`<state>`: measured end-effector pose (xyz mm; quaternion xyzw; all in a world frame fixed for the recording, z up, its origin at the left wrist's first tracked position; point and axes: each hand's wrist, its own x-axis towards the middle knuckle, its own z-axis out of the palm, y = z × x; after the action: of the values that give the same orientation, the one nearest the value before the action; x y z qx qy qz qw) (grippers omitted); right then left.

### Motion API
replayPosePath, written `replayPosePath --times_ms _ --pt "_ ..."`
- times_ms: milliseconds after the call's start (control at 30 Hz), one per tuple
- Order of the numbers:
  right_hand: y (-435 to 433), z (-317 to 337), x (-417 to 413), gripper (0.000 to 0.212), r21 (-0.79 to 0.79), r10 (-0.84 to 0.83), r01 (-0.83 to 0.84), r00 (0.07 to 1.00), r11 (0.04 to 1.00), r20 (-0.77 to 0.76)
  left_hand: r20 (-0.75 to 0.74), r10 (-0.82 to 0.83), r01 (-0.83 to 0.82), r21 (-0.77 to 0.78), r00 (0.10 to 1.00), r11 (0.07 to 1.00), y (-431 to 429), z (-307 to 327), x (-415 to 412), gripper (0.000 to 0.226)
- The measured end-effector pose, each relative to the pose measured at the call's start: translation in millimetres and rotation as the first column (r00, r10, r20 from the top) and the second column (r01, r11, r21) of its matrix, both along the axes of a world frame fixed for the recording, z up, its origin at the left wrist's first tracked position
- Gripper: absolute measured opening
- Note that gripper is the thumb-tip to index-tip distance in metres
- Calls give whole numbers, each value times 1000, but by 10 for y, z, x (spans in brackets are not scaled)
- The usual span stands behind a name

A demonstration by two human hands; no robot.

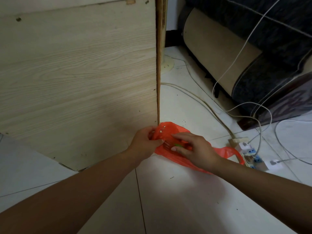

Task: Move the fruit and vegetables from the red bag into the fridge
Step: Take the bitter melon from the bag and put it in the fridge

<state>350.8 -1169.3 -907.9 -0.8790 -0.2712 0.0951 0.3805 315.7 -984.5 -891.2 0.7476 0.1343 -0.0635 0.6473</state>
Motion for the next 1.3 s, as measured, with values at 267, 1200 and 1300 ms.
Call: replayPosePath --times_ms 267,1200,1300 --pt "-44 74 134 38 60 -32 38 995 998 -91 57 -75 76 -15 996 997 126 115 86 35" --pt "-92 523 273 25 171 -21 64 970 983 -241 137 -238 254 -111 961 961 23 89 99 75" --pt "-79 521 251 22 198 -9 67 959 978 -282 101 -322 331 -89 941 940 -87 -20 39 70"
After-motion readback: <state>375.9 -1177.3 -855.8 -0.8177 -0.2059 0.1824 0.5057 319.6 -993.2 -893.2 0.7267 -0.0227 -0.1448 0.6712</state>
